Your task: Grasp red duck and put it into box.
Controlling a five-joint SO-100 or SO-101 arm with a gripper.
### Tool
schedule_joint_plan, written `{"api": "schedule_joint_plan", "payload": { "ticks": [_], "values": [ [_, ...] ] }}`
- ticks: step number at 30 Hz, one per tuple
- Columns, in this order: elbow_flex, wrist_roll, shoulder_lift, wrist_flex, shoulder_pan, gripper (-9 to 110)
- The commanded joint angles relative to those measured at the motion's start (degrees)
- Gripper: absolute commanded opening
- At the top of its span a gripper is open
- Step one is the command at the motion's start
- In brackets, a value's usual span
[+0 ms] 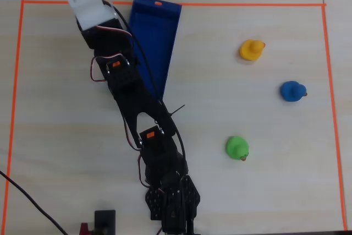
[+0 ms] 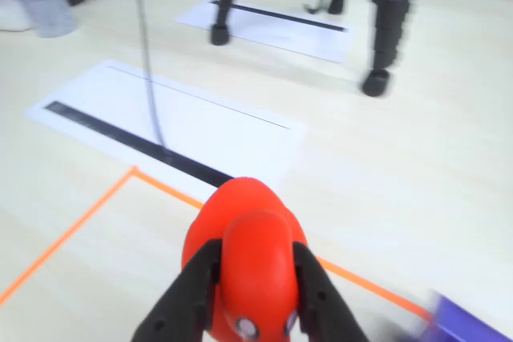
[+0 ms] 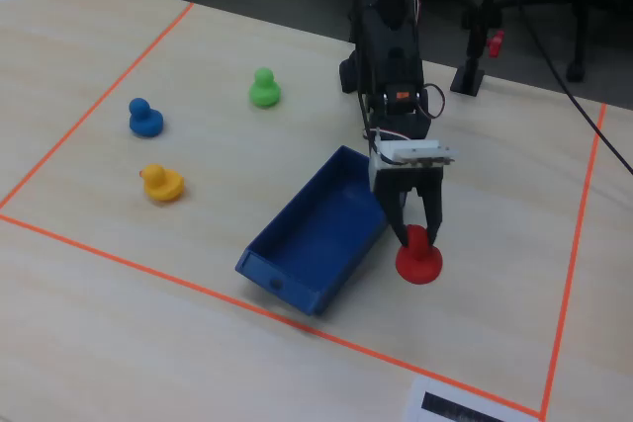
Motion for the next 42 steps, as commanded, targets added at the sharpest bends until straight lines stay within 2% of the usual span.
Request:
{"api": "schedule_joint_plan", "payload": {
  "ticks": [1,23,37,42],
  "values": [
    [2.46,1.23,10.11,2.99,2.29,0],
    [17.58,15.47,32.17,35.16,8.35,0],
    [28.30,14.85,35.86,31.55,11.07,1],
    [30.85,14.15,35.95,29.62,12.04,11]
  ]
}}
